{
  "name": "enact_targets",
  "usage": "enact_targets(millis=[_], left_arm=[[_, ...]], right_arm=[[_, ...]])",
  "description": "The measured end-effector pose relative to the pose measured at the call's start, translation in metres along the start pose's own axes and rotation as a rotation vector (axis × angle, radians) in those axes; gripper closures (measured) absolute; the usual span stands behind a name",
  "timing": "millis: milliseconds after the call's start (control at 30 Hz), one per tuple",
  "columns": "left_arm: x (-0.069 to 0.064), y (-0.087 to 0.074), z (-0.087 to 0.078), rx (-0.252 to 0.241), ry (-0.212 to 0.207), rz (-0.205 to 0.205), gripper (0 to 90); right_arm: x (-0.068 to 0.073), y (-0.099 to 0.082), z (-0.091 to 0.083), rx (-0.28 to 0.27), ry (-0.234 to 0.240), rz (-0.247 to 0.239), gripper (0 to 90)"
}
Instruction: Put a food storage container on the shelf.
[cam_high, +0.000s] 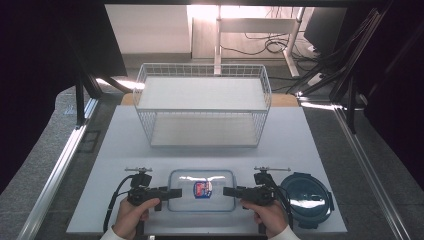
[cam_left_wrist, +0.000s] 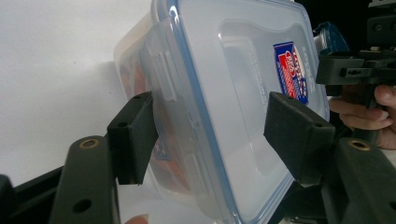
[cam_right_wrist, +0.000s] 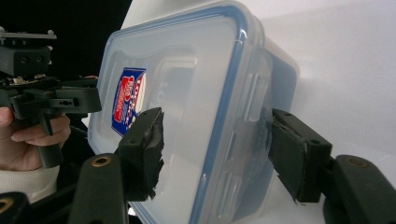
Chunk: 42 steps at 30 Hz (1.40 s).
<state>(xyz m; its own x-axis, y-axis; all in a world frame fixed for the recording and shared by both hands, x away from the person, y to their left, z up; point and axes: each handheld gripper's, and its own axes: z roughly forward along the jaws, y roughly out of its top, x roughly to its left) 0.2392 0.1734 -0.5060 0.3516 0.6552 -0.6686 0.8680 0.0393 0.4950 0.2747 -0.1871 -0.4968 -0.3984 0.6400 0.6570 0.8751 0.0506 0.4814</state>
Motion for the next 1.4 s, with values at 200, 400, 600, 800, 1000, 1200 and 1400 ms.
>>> enact_targets(millis=[200,400,600,800,1000,1200,1400], left_arm=[[-0.007,0.000,-0.006,-0.032,0.020,0.031,41.9],[-0.009,0.000,-0.009,-0.052,0.033,0.054,42.6],[-0.012,0.001,-0.012,-0.066,0.027,0.073,42.9],[-0.017,0.004,-0.016,-0.088,0.017,0.087,42.9],[-0.023,0.014,-0.019,-0.102,0.005,0.111,42.9],[-0.028,0.024,-0.022,-0.111,-0.008,0.129,42.9],[-0.038,0.039,-0.025,-0.128,-0.013,0.165,43.3]], right_arm=[[0.007,0.002,-0.006,-0.026,-0.016,-0.055,41.1],[0.014,0.001,-0.006,-0.031,-0.031,-0.110,41.1],[0.020,0.003,-0.010,-0.046,-0.045,-0.159,41.0],[0.028,0.007,-0.017,-0.071,-0.055,-0.206,41.1],[0.033,0.012,-0.025,-0.094,-0.060,-0.228,41.7],[0.038,0.020,-0.033,-0.116,-0.061,-0.254,42.3],[0.042,0.030,-0.044,-0.146,-0.059,-0.276,42.5]])
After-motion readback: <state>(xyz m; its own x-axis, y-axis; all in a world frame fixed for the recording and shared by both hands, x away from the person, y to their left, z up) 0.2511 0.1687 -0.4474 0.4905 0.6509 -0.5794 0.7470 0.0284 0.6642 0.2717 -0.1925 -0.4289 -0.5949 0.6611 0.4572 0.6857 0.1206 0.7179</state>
